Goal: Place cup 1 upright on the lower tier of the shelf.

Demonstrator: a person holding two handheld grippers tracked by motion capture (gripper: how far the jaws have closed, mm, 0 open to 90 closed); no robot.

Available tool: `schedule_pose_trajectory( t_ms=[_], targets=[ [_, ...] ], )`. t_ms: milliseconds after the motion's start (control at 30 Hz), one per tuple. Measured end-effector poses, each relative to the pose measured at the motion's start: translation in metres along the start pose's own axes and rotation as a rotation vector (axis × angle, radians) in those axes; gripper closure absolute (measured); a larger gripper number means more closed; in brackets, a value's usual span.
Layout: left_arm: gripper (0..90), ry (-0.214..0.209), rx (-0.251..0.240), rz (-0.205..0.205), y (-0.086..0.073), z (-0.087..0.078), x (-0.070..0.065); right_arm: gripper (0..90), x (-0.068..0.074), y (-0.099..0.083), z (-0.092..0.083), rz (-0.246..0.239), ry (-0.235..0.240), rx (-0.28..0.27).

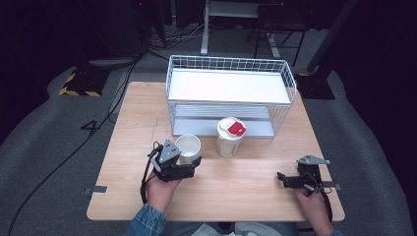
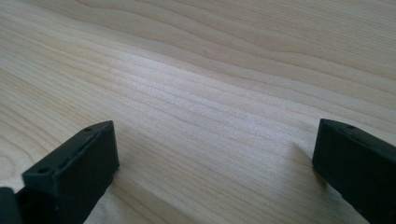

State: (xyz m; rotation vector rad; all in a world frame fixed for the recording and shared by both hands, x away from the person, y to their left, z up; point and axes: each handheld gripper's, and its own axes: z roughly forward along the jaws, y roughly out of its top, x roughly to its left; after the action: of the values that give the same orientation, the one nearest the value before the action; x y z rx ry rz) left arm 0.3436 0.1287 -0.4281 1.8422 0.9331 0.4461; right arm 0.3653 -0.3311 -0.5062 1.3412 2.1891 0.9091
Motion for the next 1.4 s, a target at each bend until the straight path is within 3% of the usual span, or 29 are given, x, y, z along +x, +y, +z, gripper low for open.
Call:
schedule_pose_trajectory(
  t_ms=[500,767,1267,1400],
  targets=[
    [21.8,0.052,-0.047,-0.029,0.017,0.026,0.023,0.5,0.0,0.0,0.0,0.0,0.0,0.0],
    [21.8,0.146,-0.037,-0.016,0.023,0.043,0.033,0.5,0.0,0.0,0.0,0.0,0.0,0.0],
    [21.9,0.206,-0.064,-0.064,0.023,0.074,0.051,0.5,0.0,0.0,0.0,0.0,0.0,0.0],
    [21.9,0.225,-0.069,-0.049,0.027,0.082,0.052,0.5,0.0,0.0,0.0,0.0,0.0,0.0]
  ],
)
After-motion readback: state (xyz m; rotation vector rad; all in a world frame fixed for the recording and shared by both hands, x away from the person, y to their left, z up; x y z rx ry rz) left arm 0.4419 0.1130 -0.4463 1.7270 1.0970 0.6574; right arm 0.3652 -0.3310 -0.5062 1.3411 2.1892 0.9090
